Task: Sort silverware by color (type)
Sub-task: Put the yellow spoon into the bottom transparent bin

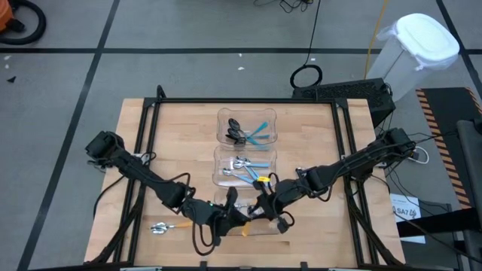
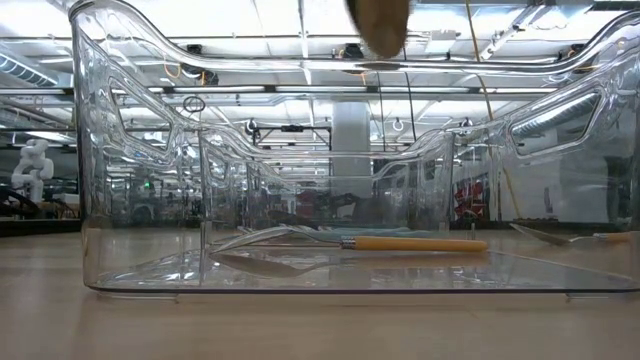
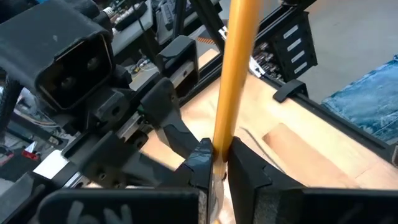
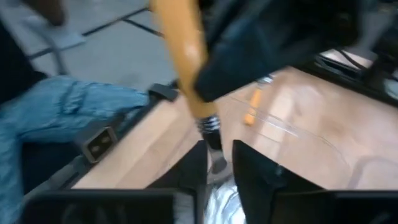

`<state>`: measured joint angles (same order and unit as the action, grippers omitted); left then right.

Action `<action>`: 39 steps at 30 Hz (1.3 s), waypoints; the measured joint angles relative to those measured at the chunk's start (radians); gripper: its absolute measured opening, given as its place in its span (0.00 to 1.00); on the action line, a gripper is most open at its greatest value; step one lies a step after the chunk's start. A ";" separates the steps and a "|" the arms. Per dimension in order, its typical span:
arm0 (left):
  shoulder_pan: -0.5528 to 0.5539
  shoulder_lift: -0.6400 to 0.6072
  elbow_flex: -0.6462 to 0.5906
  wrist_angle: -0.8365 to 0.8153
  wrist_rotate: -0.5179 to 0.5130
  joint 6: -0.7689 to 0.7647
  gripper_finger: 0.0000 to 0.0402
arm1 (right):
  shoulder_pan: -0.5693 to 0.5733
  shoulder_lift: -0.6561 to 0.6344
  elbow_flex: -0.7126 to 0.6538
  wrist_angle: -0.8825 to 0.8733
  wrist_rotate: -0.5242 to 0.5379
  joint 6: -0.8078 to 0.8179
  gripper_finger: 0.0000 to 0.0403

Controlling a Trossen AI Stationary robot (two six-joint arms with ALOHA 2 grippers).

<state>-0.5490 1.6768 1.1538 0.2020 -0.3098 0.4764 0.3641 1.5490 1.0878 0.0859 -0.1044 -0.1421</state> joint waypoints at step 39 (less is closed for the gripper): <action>0.018 0.002 0.033 -0.026 -0.397 -0.149 0.06 | 0.515 -0.407 0.002 -0.679 1.082 0.728 0.39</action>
<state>-0.5310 1.6783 1.1869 0.1759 -0.7065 0.3276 0.8791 1.1423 1.0893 -0.5928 0.9771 0.5861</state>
